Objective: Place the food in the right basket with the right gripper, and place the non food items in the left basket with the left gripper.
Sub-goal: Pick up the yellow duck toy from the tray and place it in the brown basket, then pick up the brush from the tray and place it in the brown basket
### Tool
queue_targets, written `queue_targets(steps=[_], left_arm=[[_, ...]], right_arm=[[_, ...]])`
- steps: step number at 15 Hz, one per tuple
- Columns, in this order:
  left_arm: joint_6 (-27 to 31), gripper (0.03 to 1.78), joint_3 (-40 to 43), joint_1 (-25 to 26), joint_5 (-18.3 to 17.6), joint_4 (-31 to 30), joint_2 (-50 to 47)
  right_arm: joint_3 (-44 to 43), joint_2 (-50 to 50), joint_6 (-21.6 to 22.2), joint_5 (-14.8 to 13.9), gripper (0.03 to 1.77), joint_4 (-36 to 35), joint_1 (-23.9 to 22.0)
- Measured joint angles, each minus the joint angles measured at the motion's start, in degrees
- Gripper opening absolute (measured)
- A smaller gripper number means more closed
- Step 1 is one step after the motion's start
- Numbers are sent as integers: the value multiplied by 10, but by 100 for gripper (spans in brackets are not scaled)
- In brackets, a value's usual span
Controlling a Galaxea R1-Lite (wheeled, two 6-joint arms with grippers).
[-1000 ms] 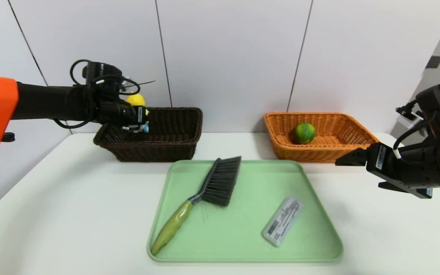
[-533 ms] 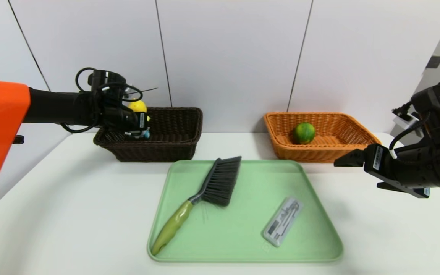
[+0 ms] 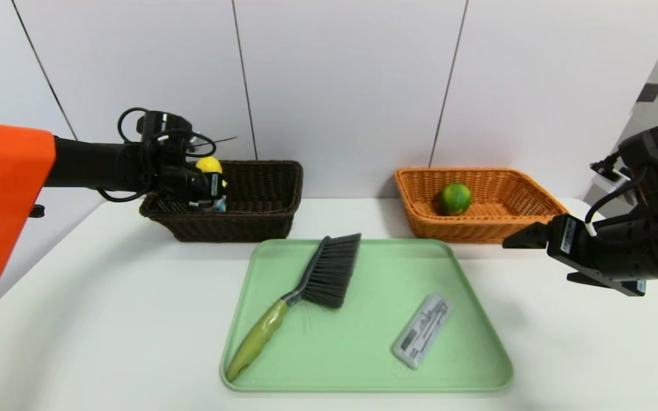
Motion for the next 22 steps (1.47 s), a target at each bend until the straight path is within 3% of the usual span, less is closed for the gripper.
queue_targets(steps=[4,9,10,13,15,18,22], left_arm=[[-2,123,0,0,1,-1,1],[2,145,-4,-3,7,-2,-41],[3,148,-4,-7,17,-2,-57],[5,155,5,-29,91,-4,-114],[20,159,25,-44,100,1,-155],[26,163,53,-95,84,65,-225],[-21,166,118,-193,78,142,-299]], right_arm=[[1,-4,0,0,170,0,0],[1,-5,1,1,170,0,0],[1,-5,1,1,170,0,0],[0,-5,1,1,170,0,0],[-2,-6,1,2,170,0,0],[-11,-12,3,2,170,2,3],[-28,-27,4,1,170,32,6]])
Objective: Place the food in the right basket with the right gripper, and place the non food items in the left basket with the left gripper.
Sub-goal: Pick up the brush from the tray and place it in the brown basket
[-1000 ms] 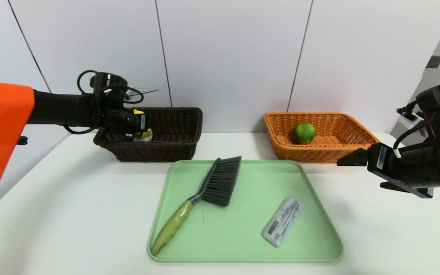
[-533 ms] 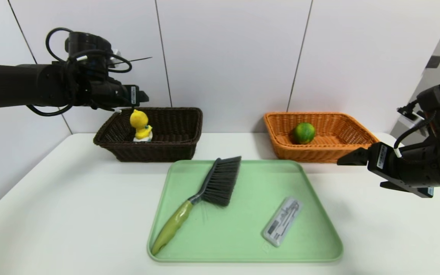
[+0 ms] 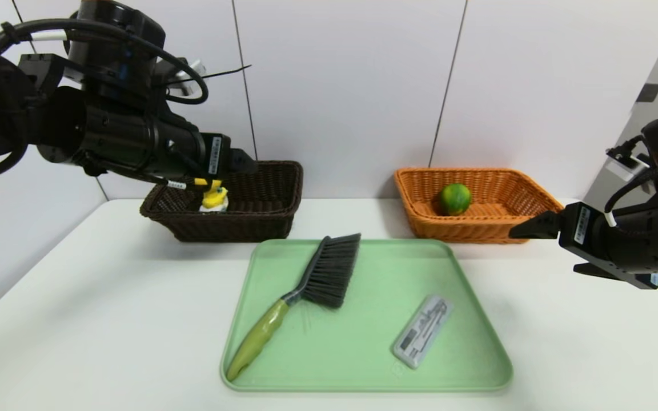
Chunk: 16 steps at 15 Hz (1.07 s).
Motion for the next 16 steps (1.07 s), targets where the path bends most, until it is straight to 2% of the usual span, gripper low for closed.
queue_targets(steps=[6,8,11,13,15,16], left_arm=[[-32,167,145,-80,29,-7,-65],[-33,168,190,-101,30,-33,-77],[-28,169,257,-132,41,-103,-86],[-25,169,288,-153,43,-133,-89],[-25,169,304,-167,43,-135,-89],[-25,169,310,-174,43,-135,-90]], right_arm=[[-70,-5,5,0,170,95,3],[-102,3,5,0,170,131,5],[-154,21,-7,-1,170,208,20],[-165,27,-60,-1,170,209,33],[-169,26,-144,5,170,189,38],[-170,24,-187,16,170,180,40]])
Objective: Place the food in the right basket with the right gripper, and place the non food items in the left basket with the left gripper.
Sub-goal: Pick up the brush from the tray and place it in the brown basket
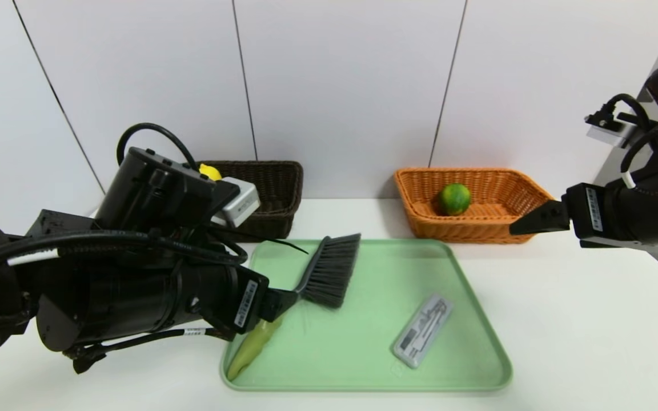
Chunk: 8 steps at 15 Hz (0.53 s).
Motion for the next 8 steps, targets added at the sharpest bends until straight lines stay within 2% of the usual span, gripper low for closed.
queue_targets(steps=[2,3,5,8], left_arm=[[0,169,12,-11,0,0,0],[0,169,18,-16,-1,0,-1],[-1,169,25,-24,-1,0,0],[-6,169,23,-27,-5,-1,13]], right_arm=[[1,-6,-80,26,170,0,2],[3,-8,-105,26,170,1,4],[5,-8,-108,24,170,1,6],[5,-7,-85,20,170,1,6]])
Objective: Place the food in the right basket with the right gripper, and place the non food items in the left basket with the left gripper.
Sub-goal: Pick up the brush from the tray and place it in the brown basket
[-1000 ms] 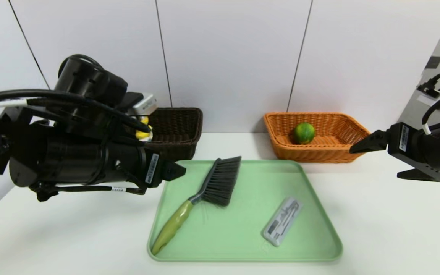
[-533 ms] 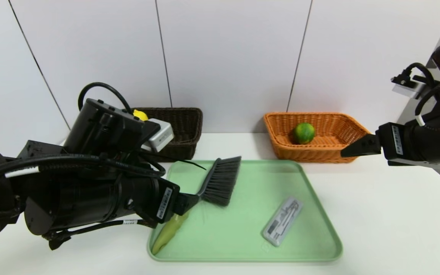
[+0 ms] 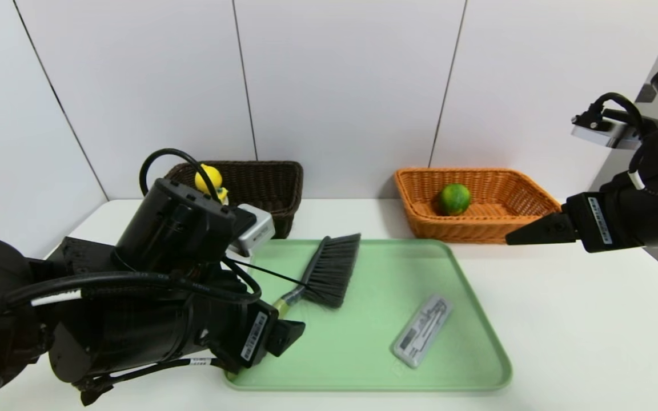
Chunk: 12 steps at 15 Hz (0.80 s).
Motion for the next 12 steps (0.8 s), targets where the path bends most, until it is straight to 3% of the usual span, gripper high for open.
queue_targets(steps=[3,6,12], left_arm=[[-15,169,-4,0,-5,-15,18],[-17,169,-37,0,-21,11,39],[-5,169,-181,16,-35,230,86]], right_arm=[[2,1,15,-20,170,2,0],[4,2,32,-20,170,2,0],[18,-1,43,-20,170,1,-9]])
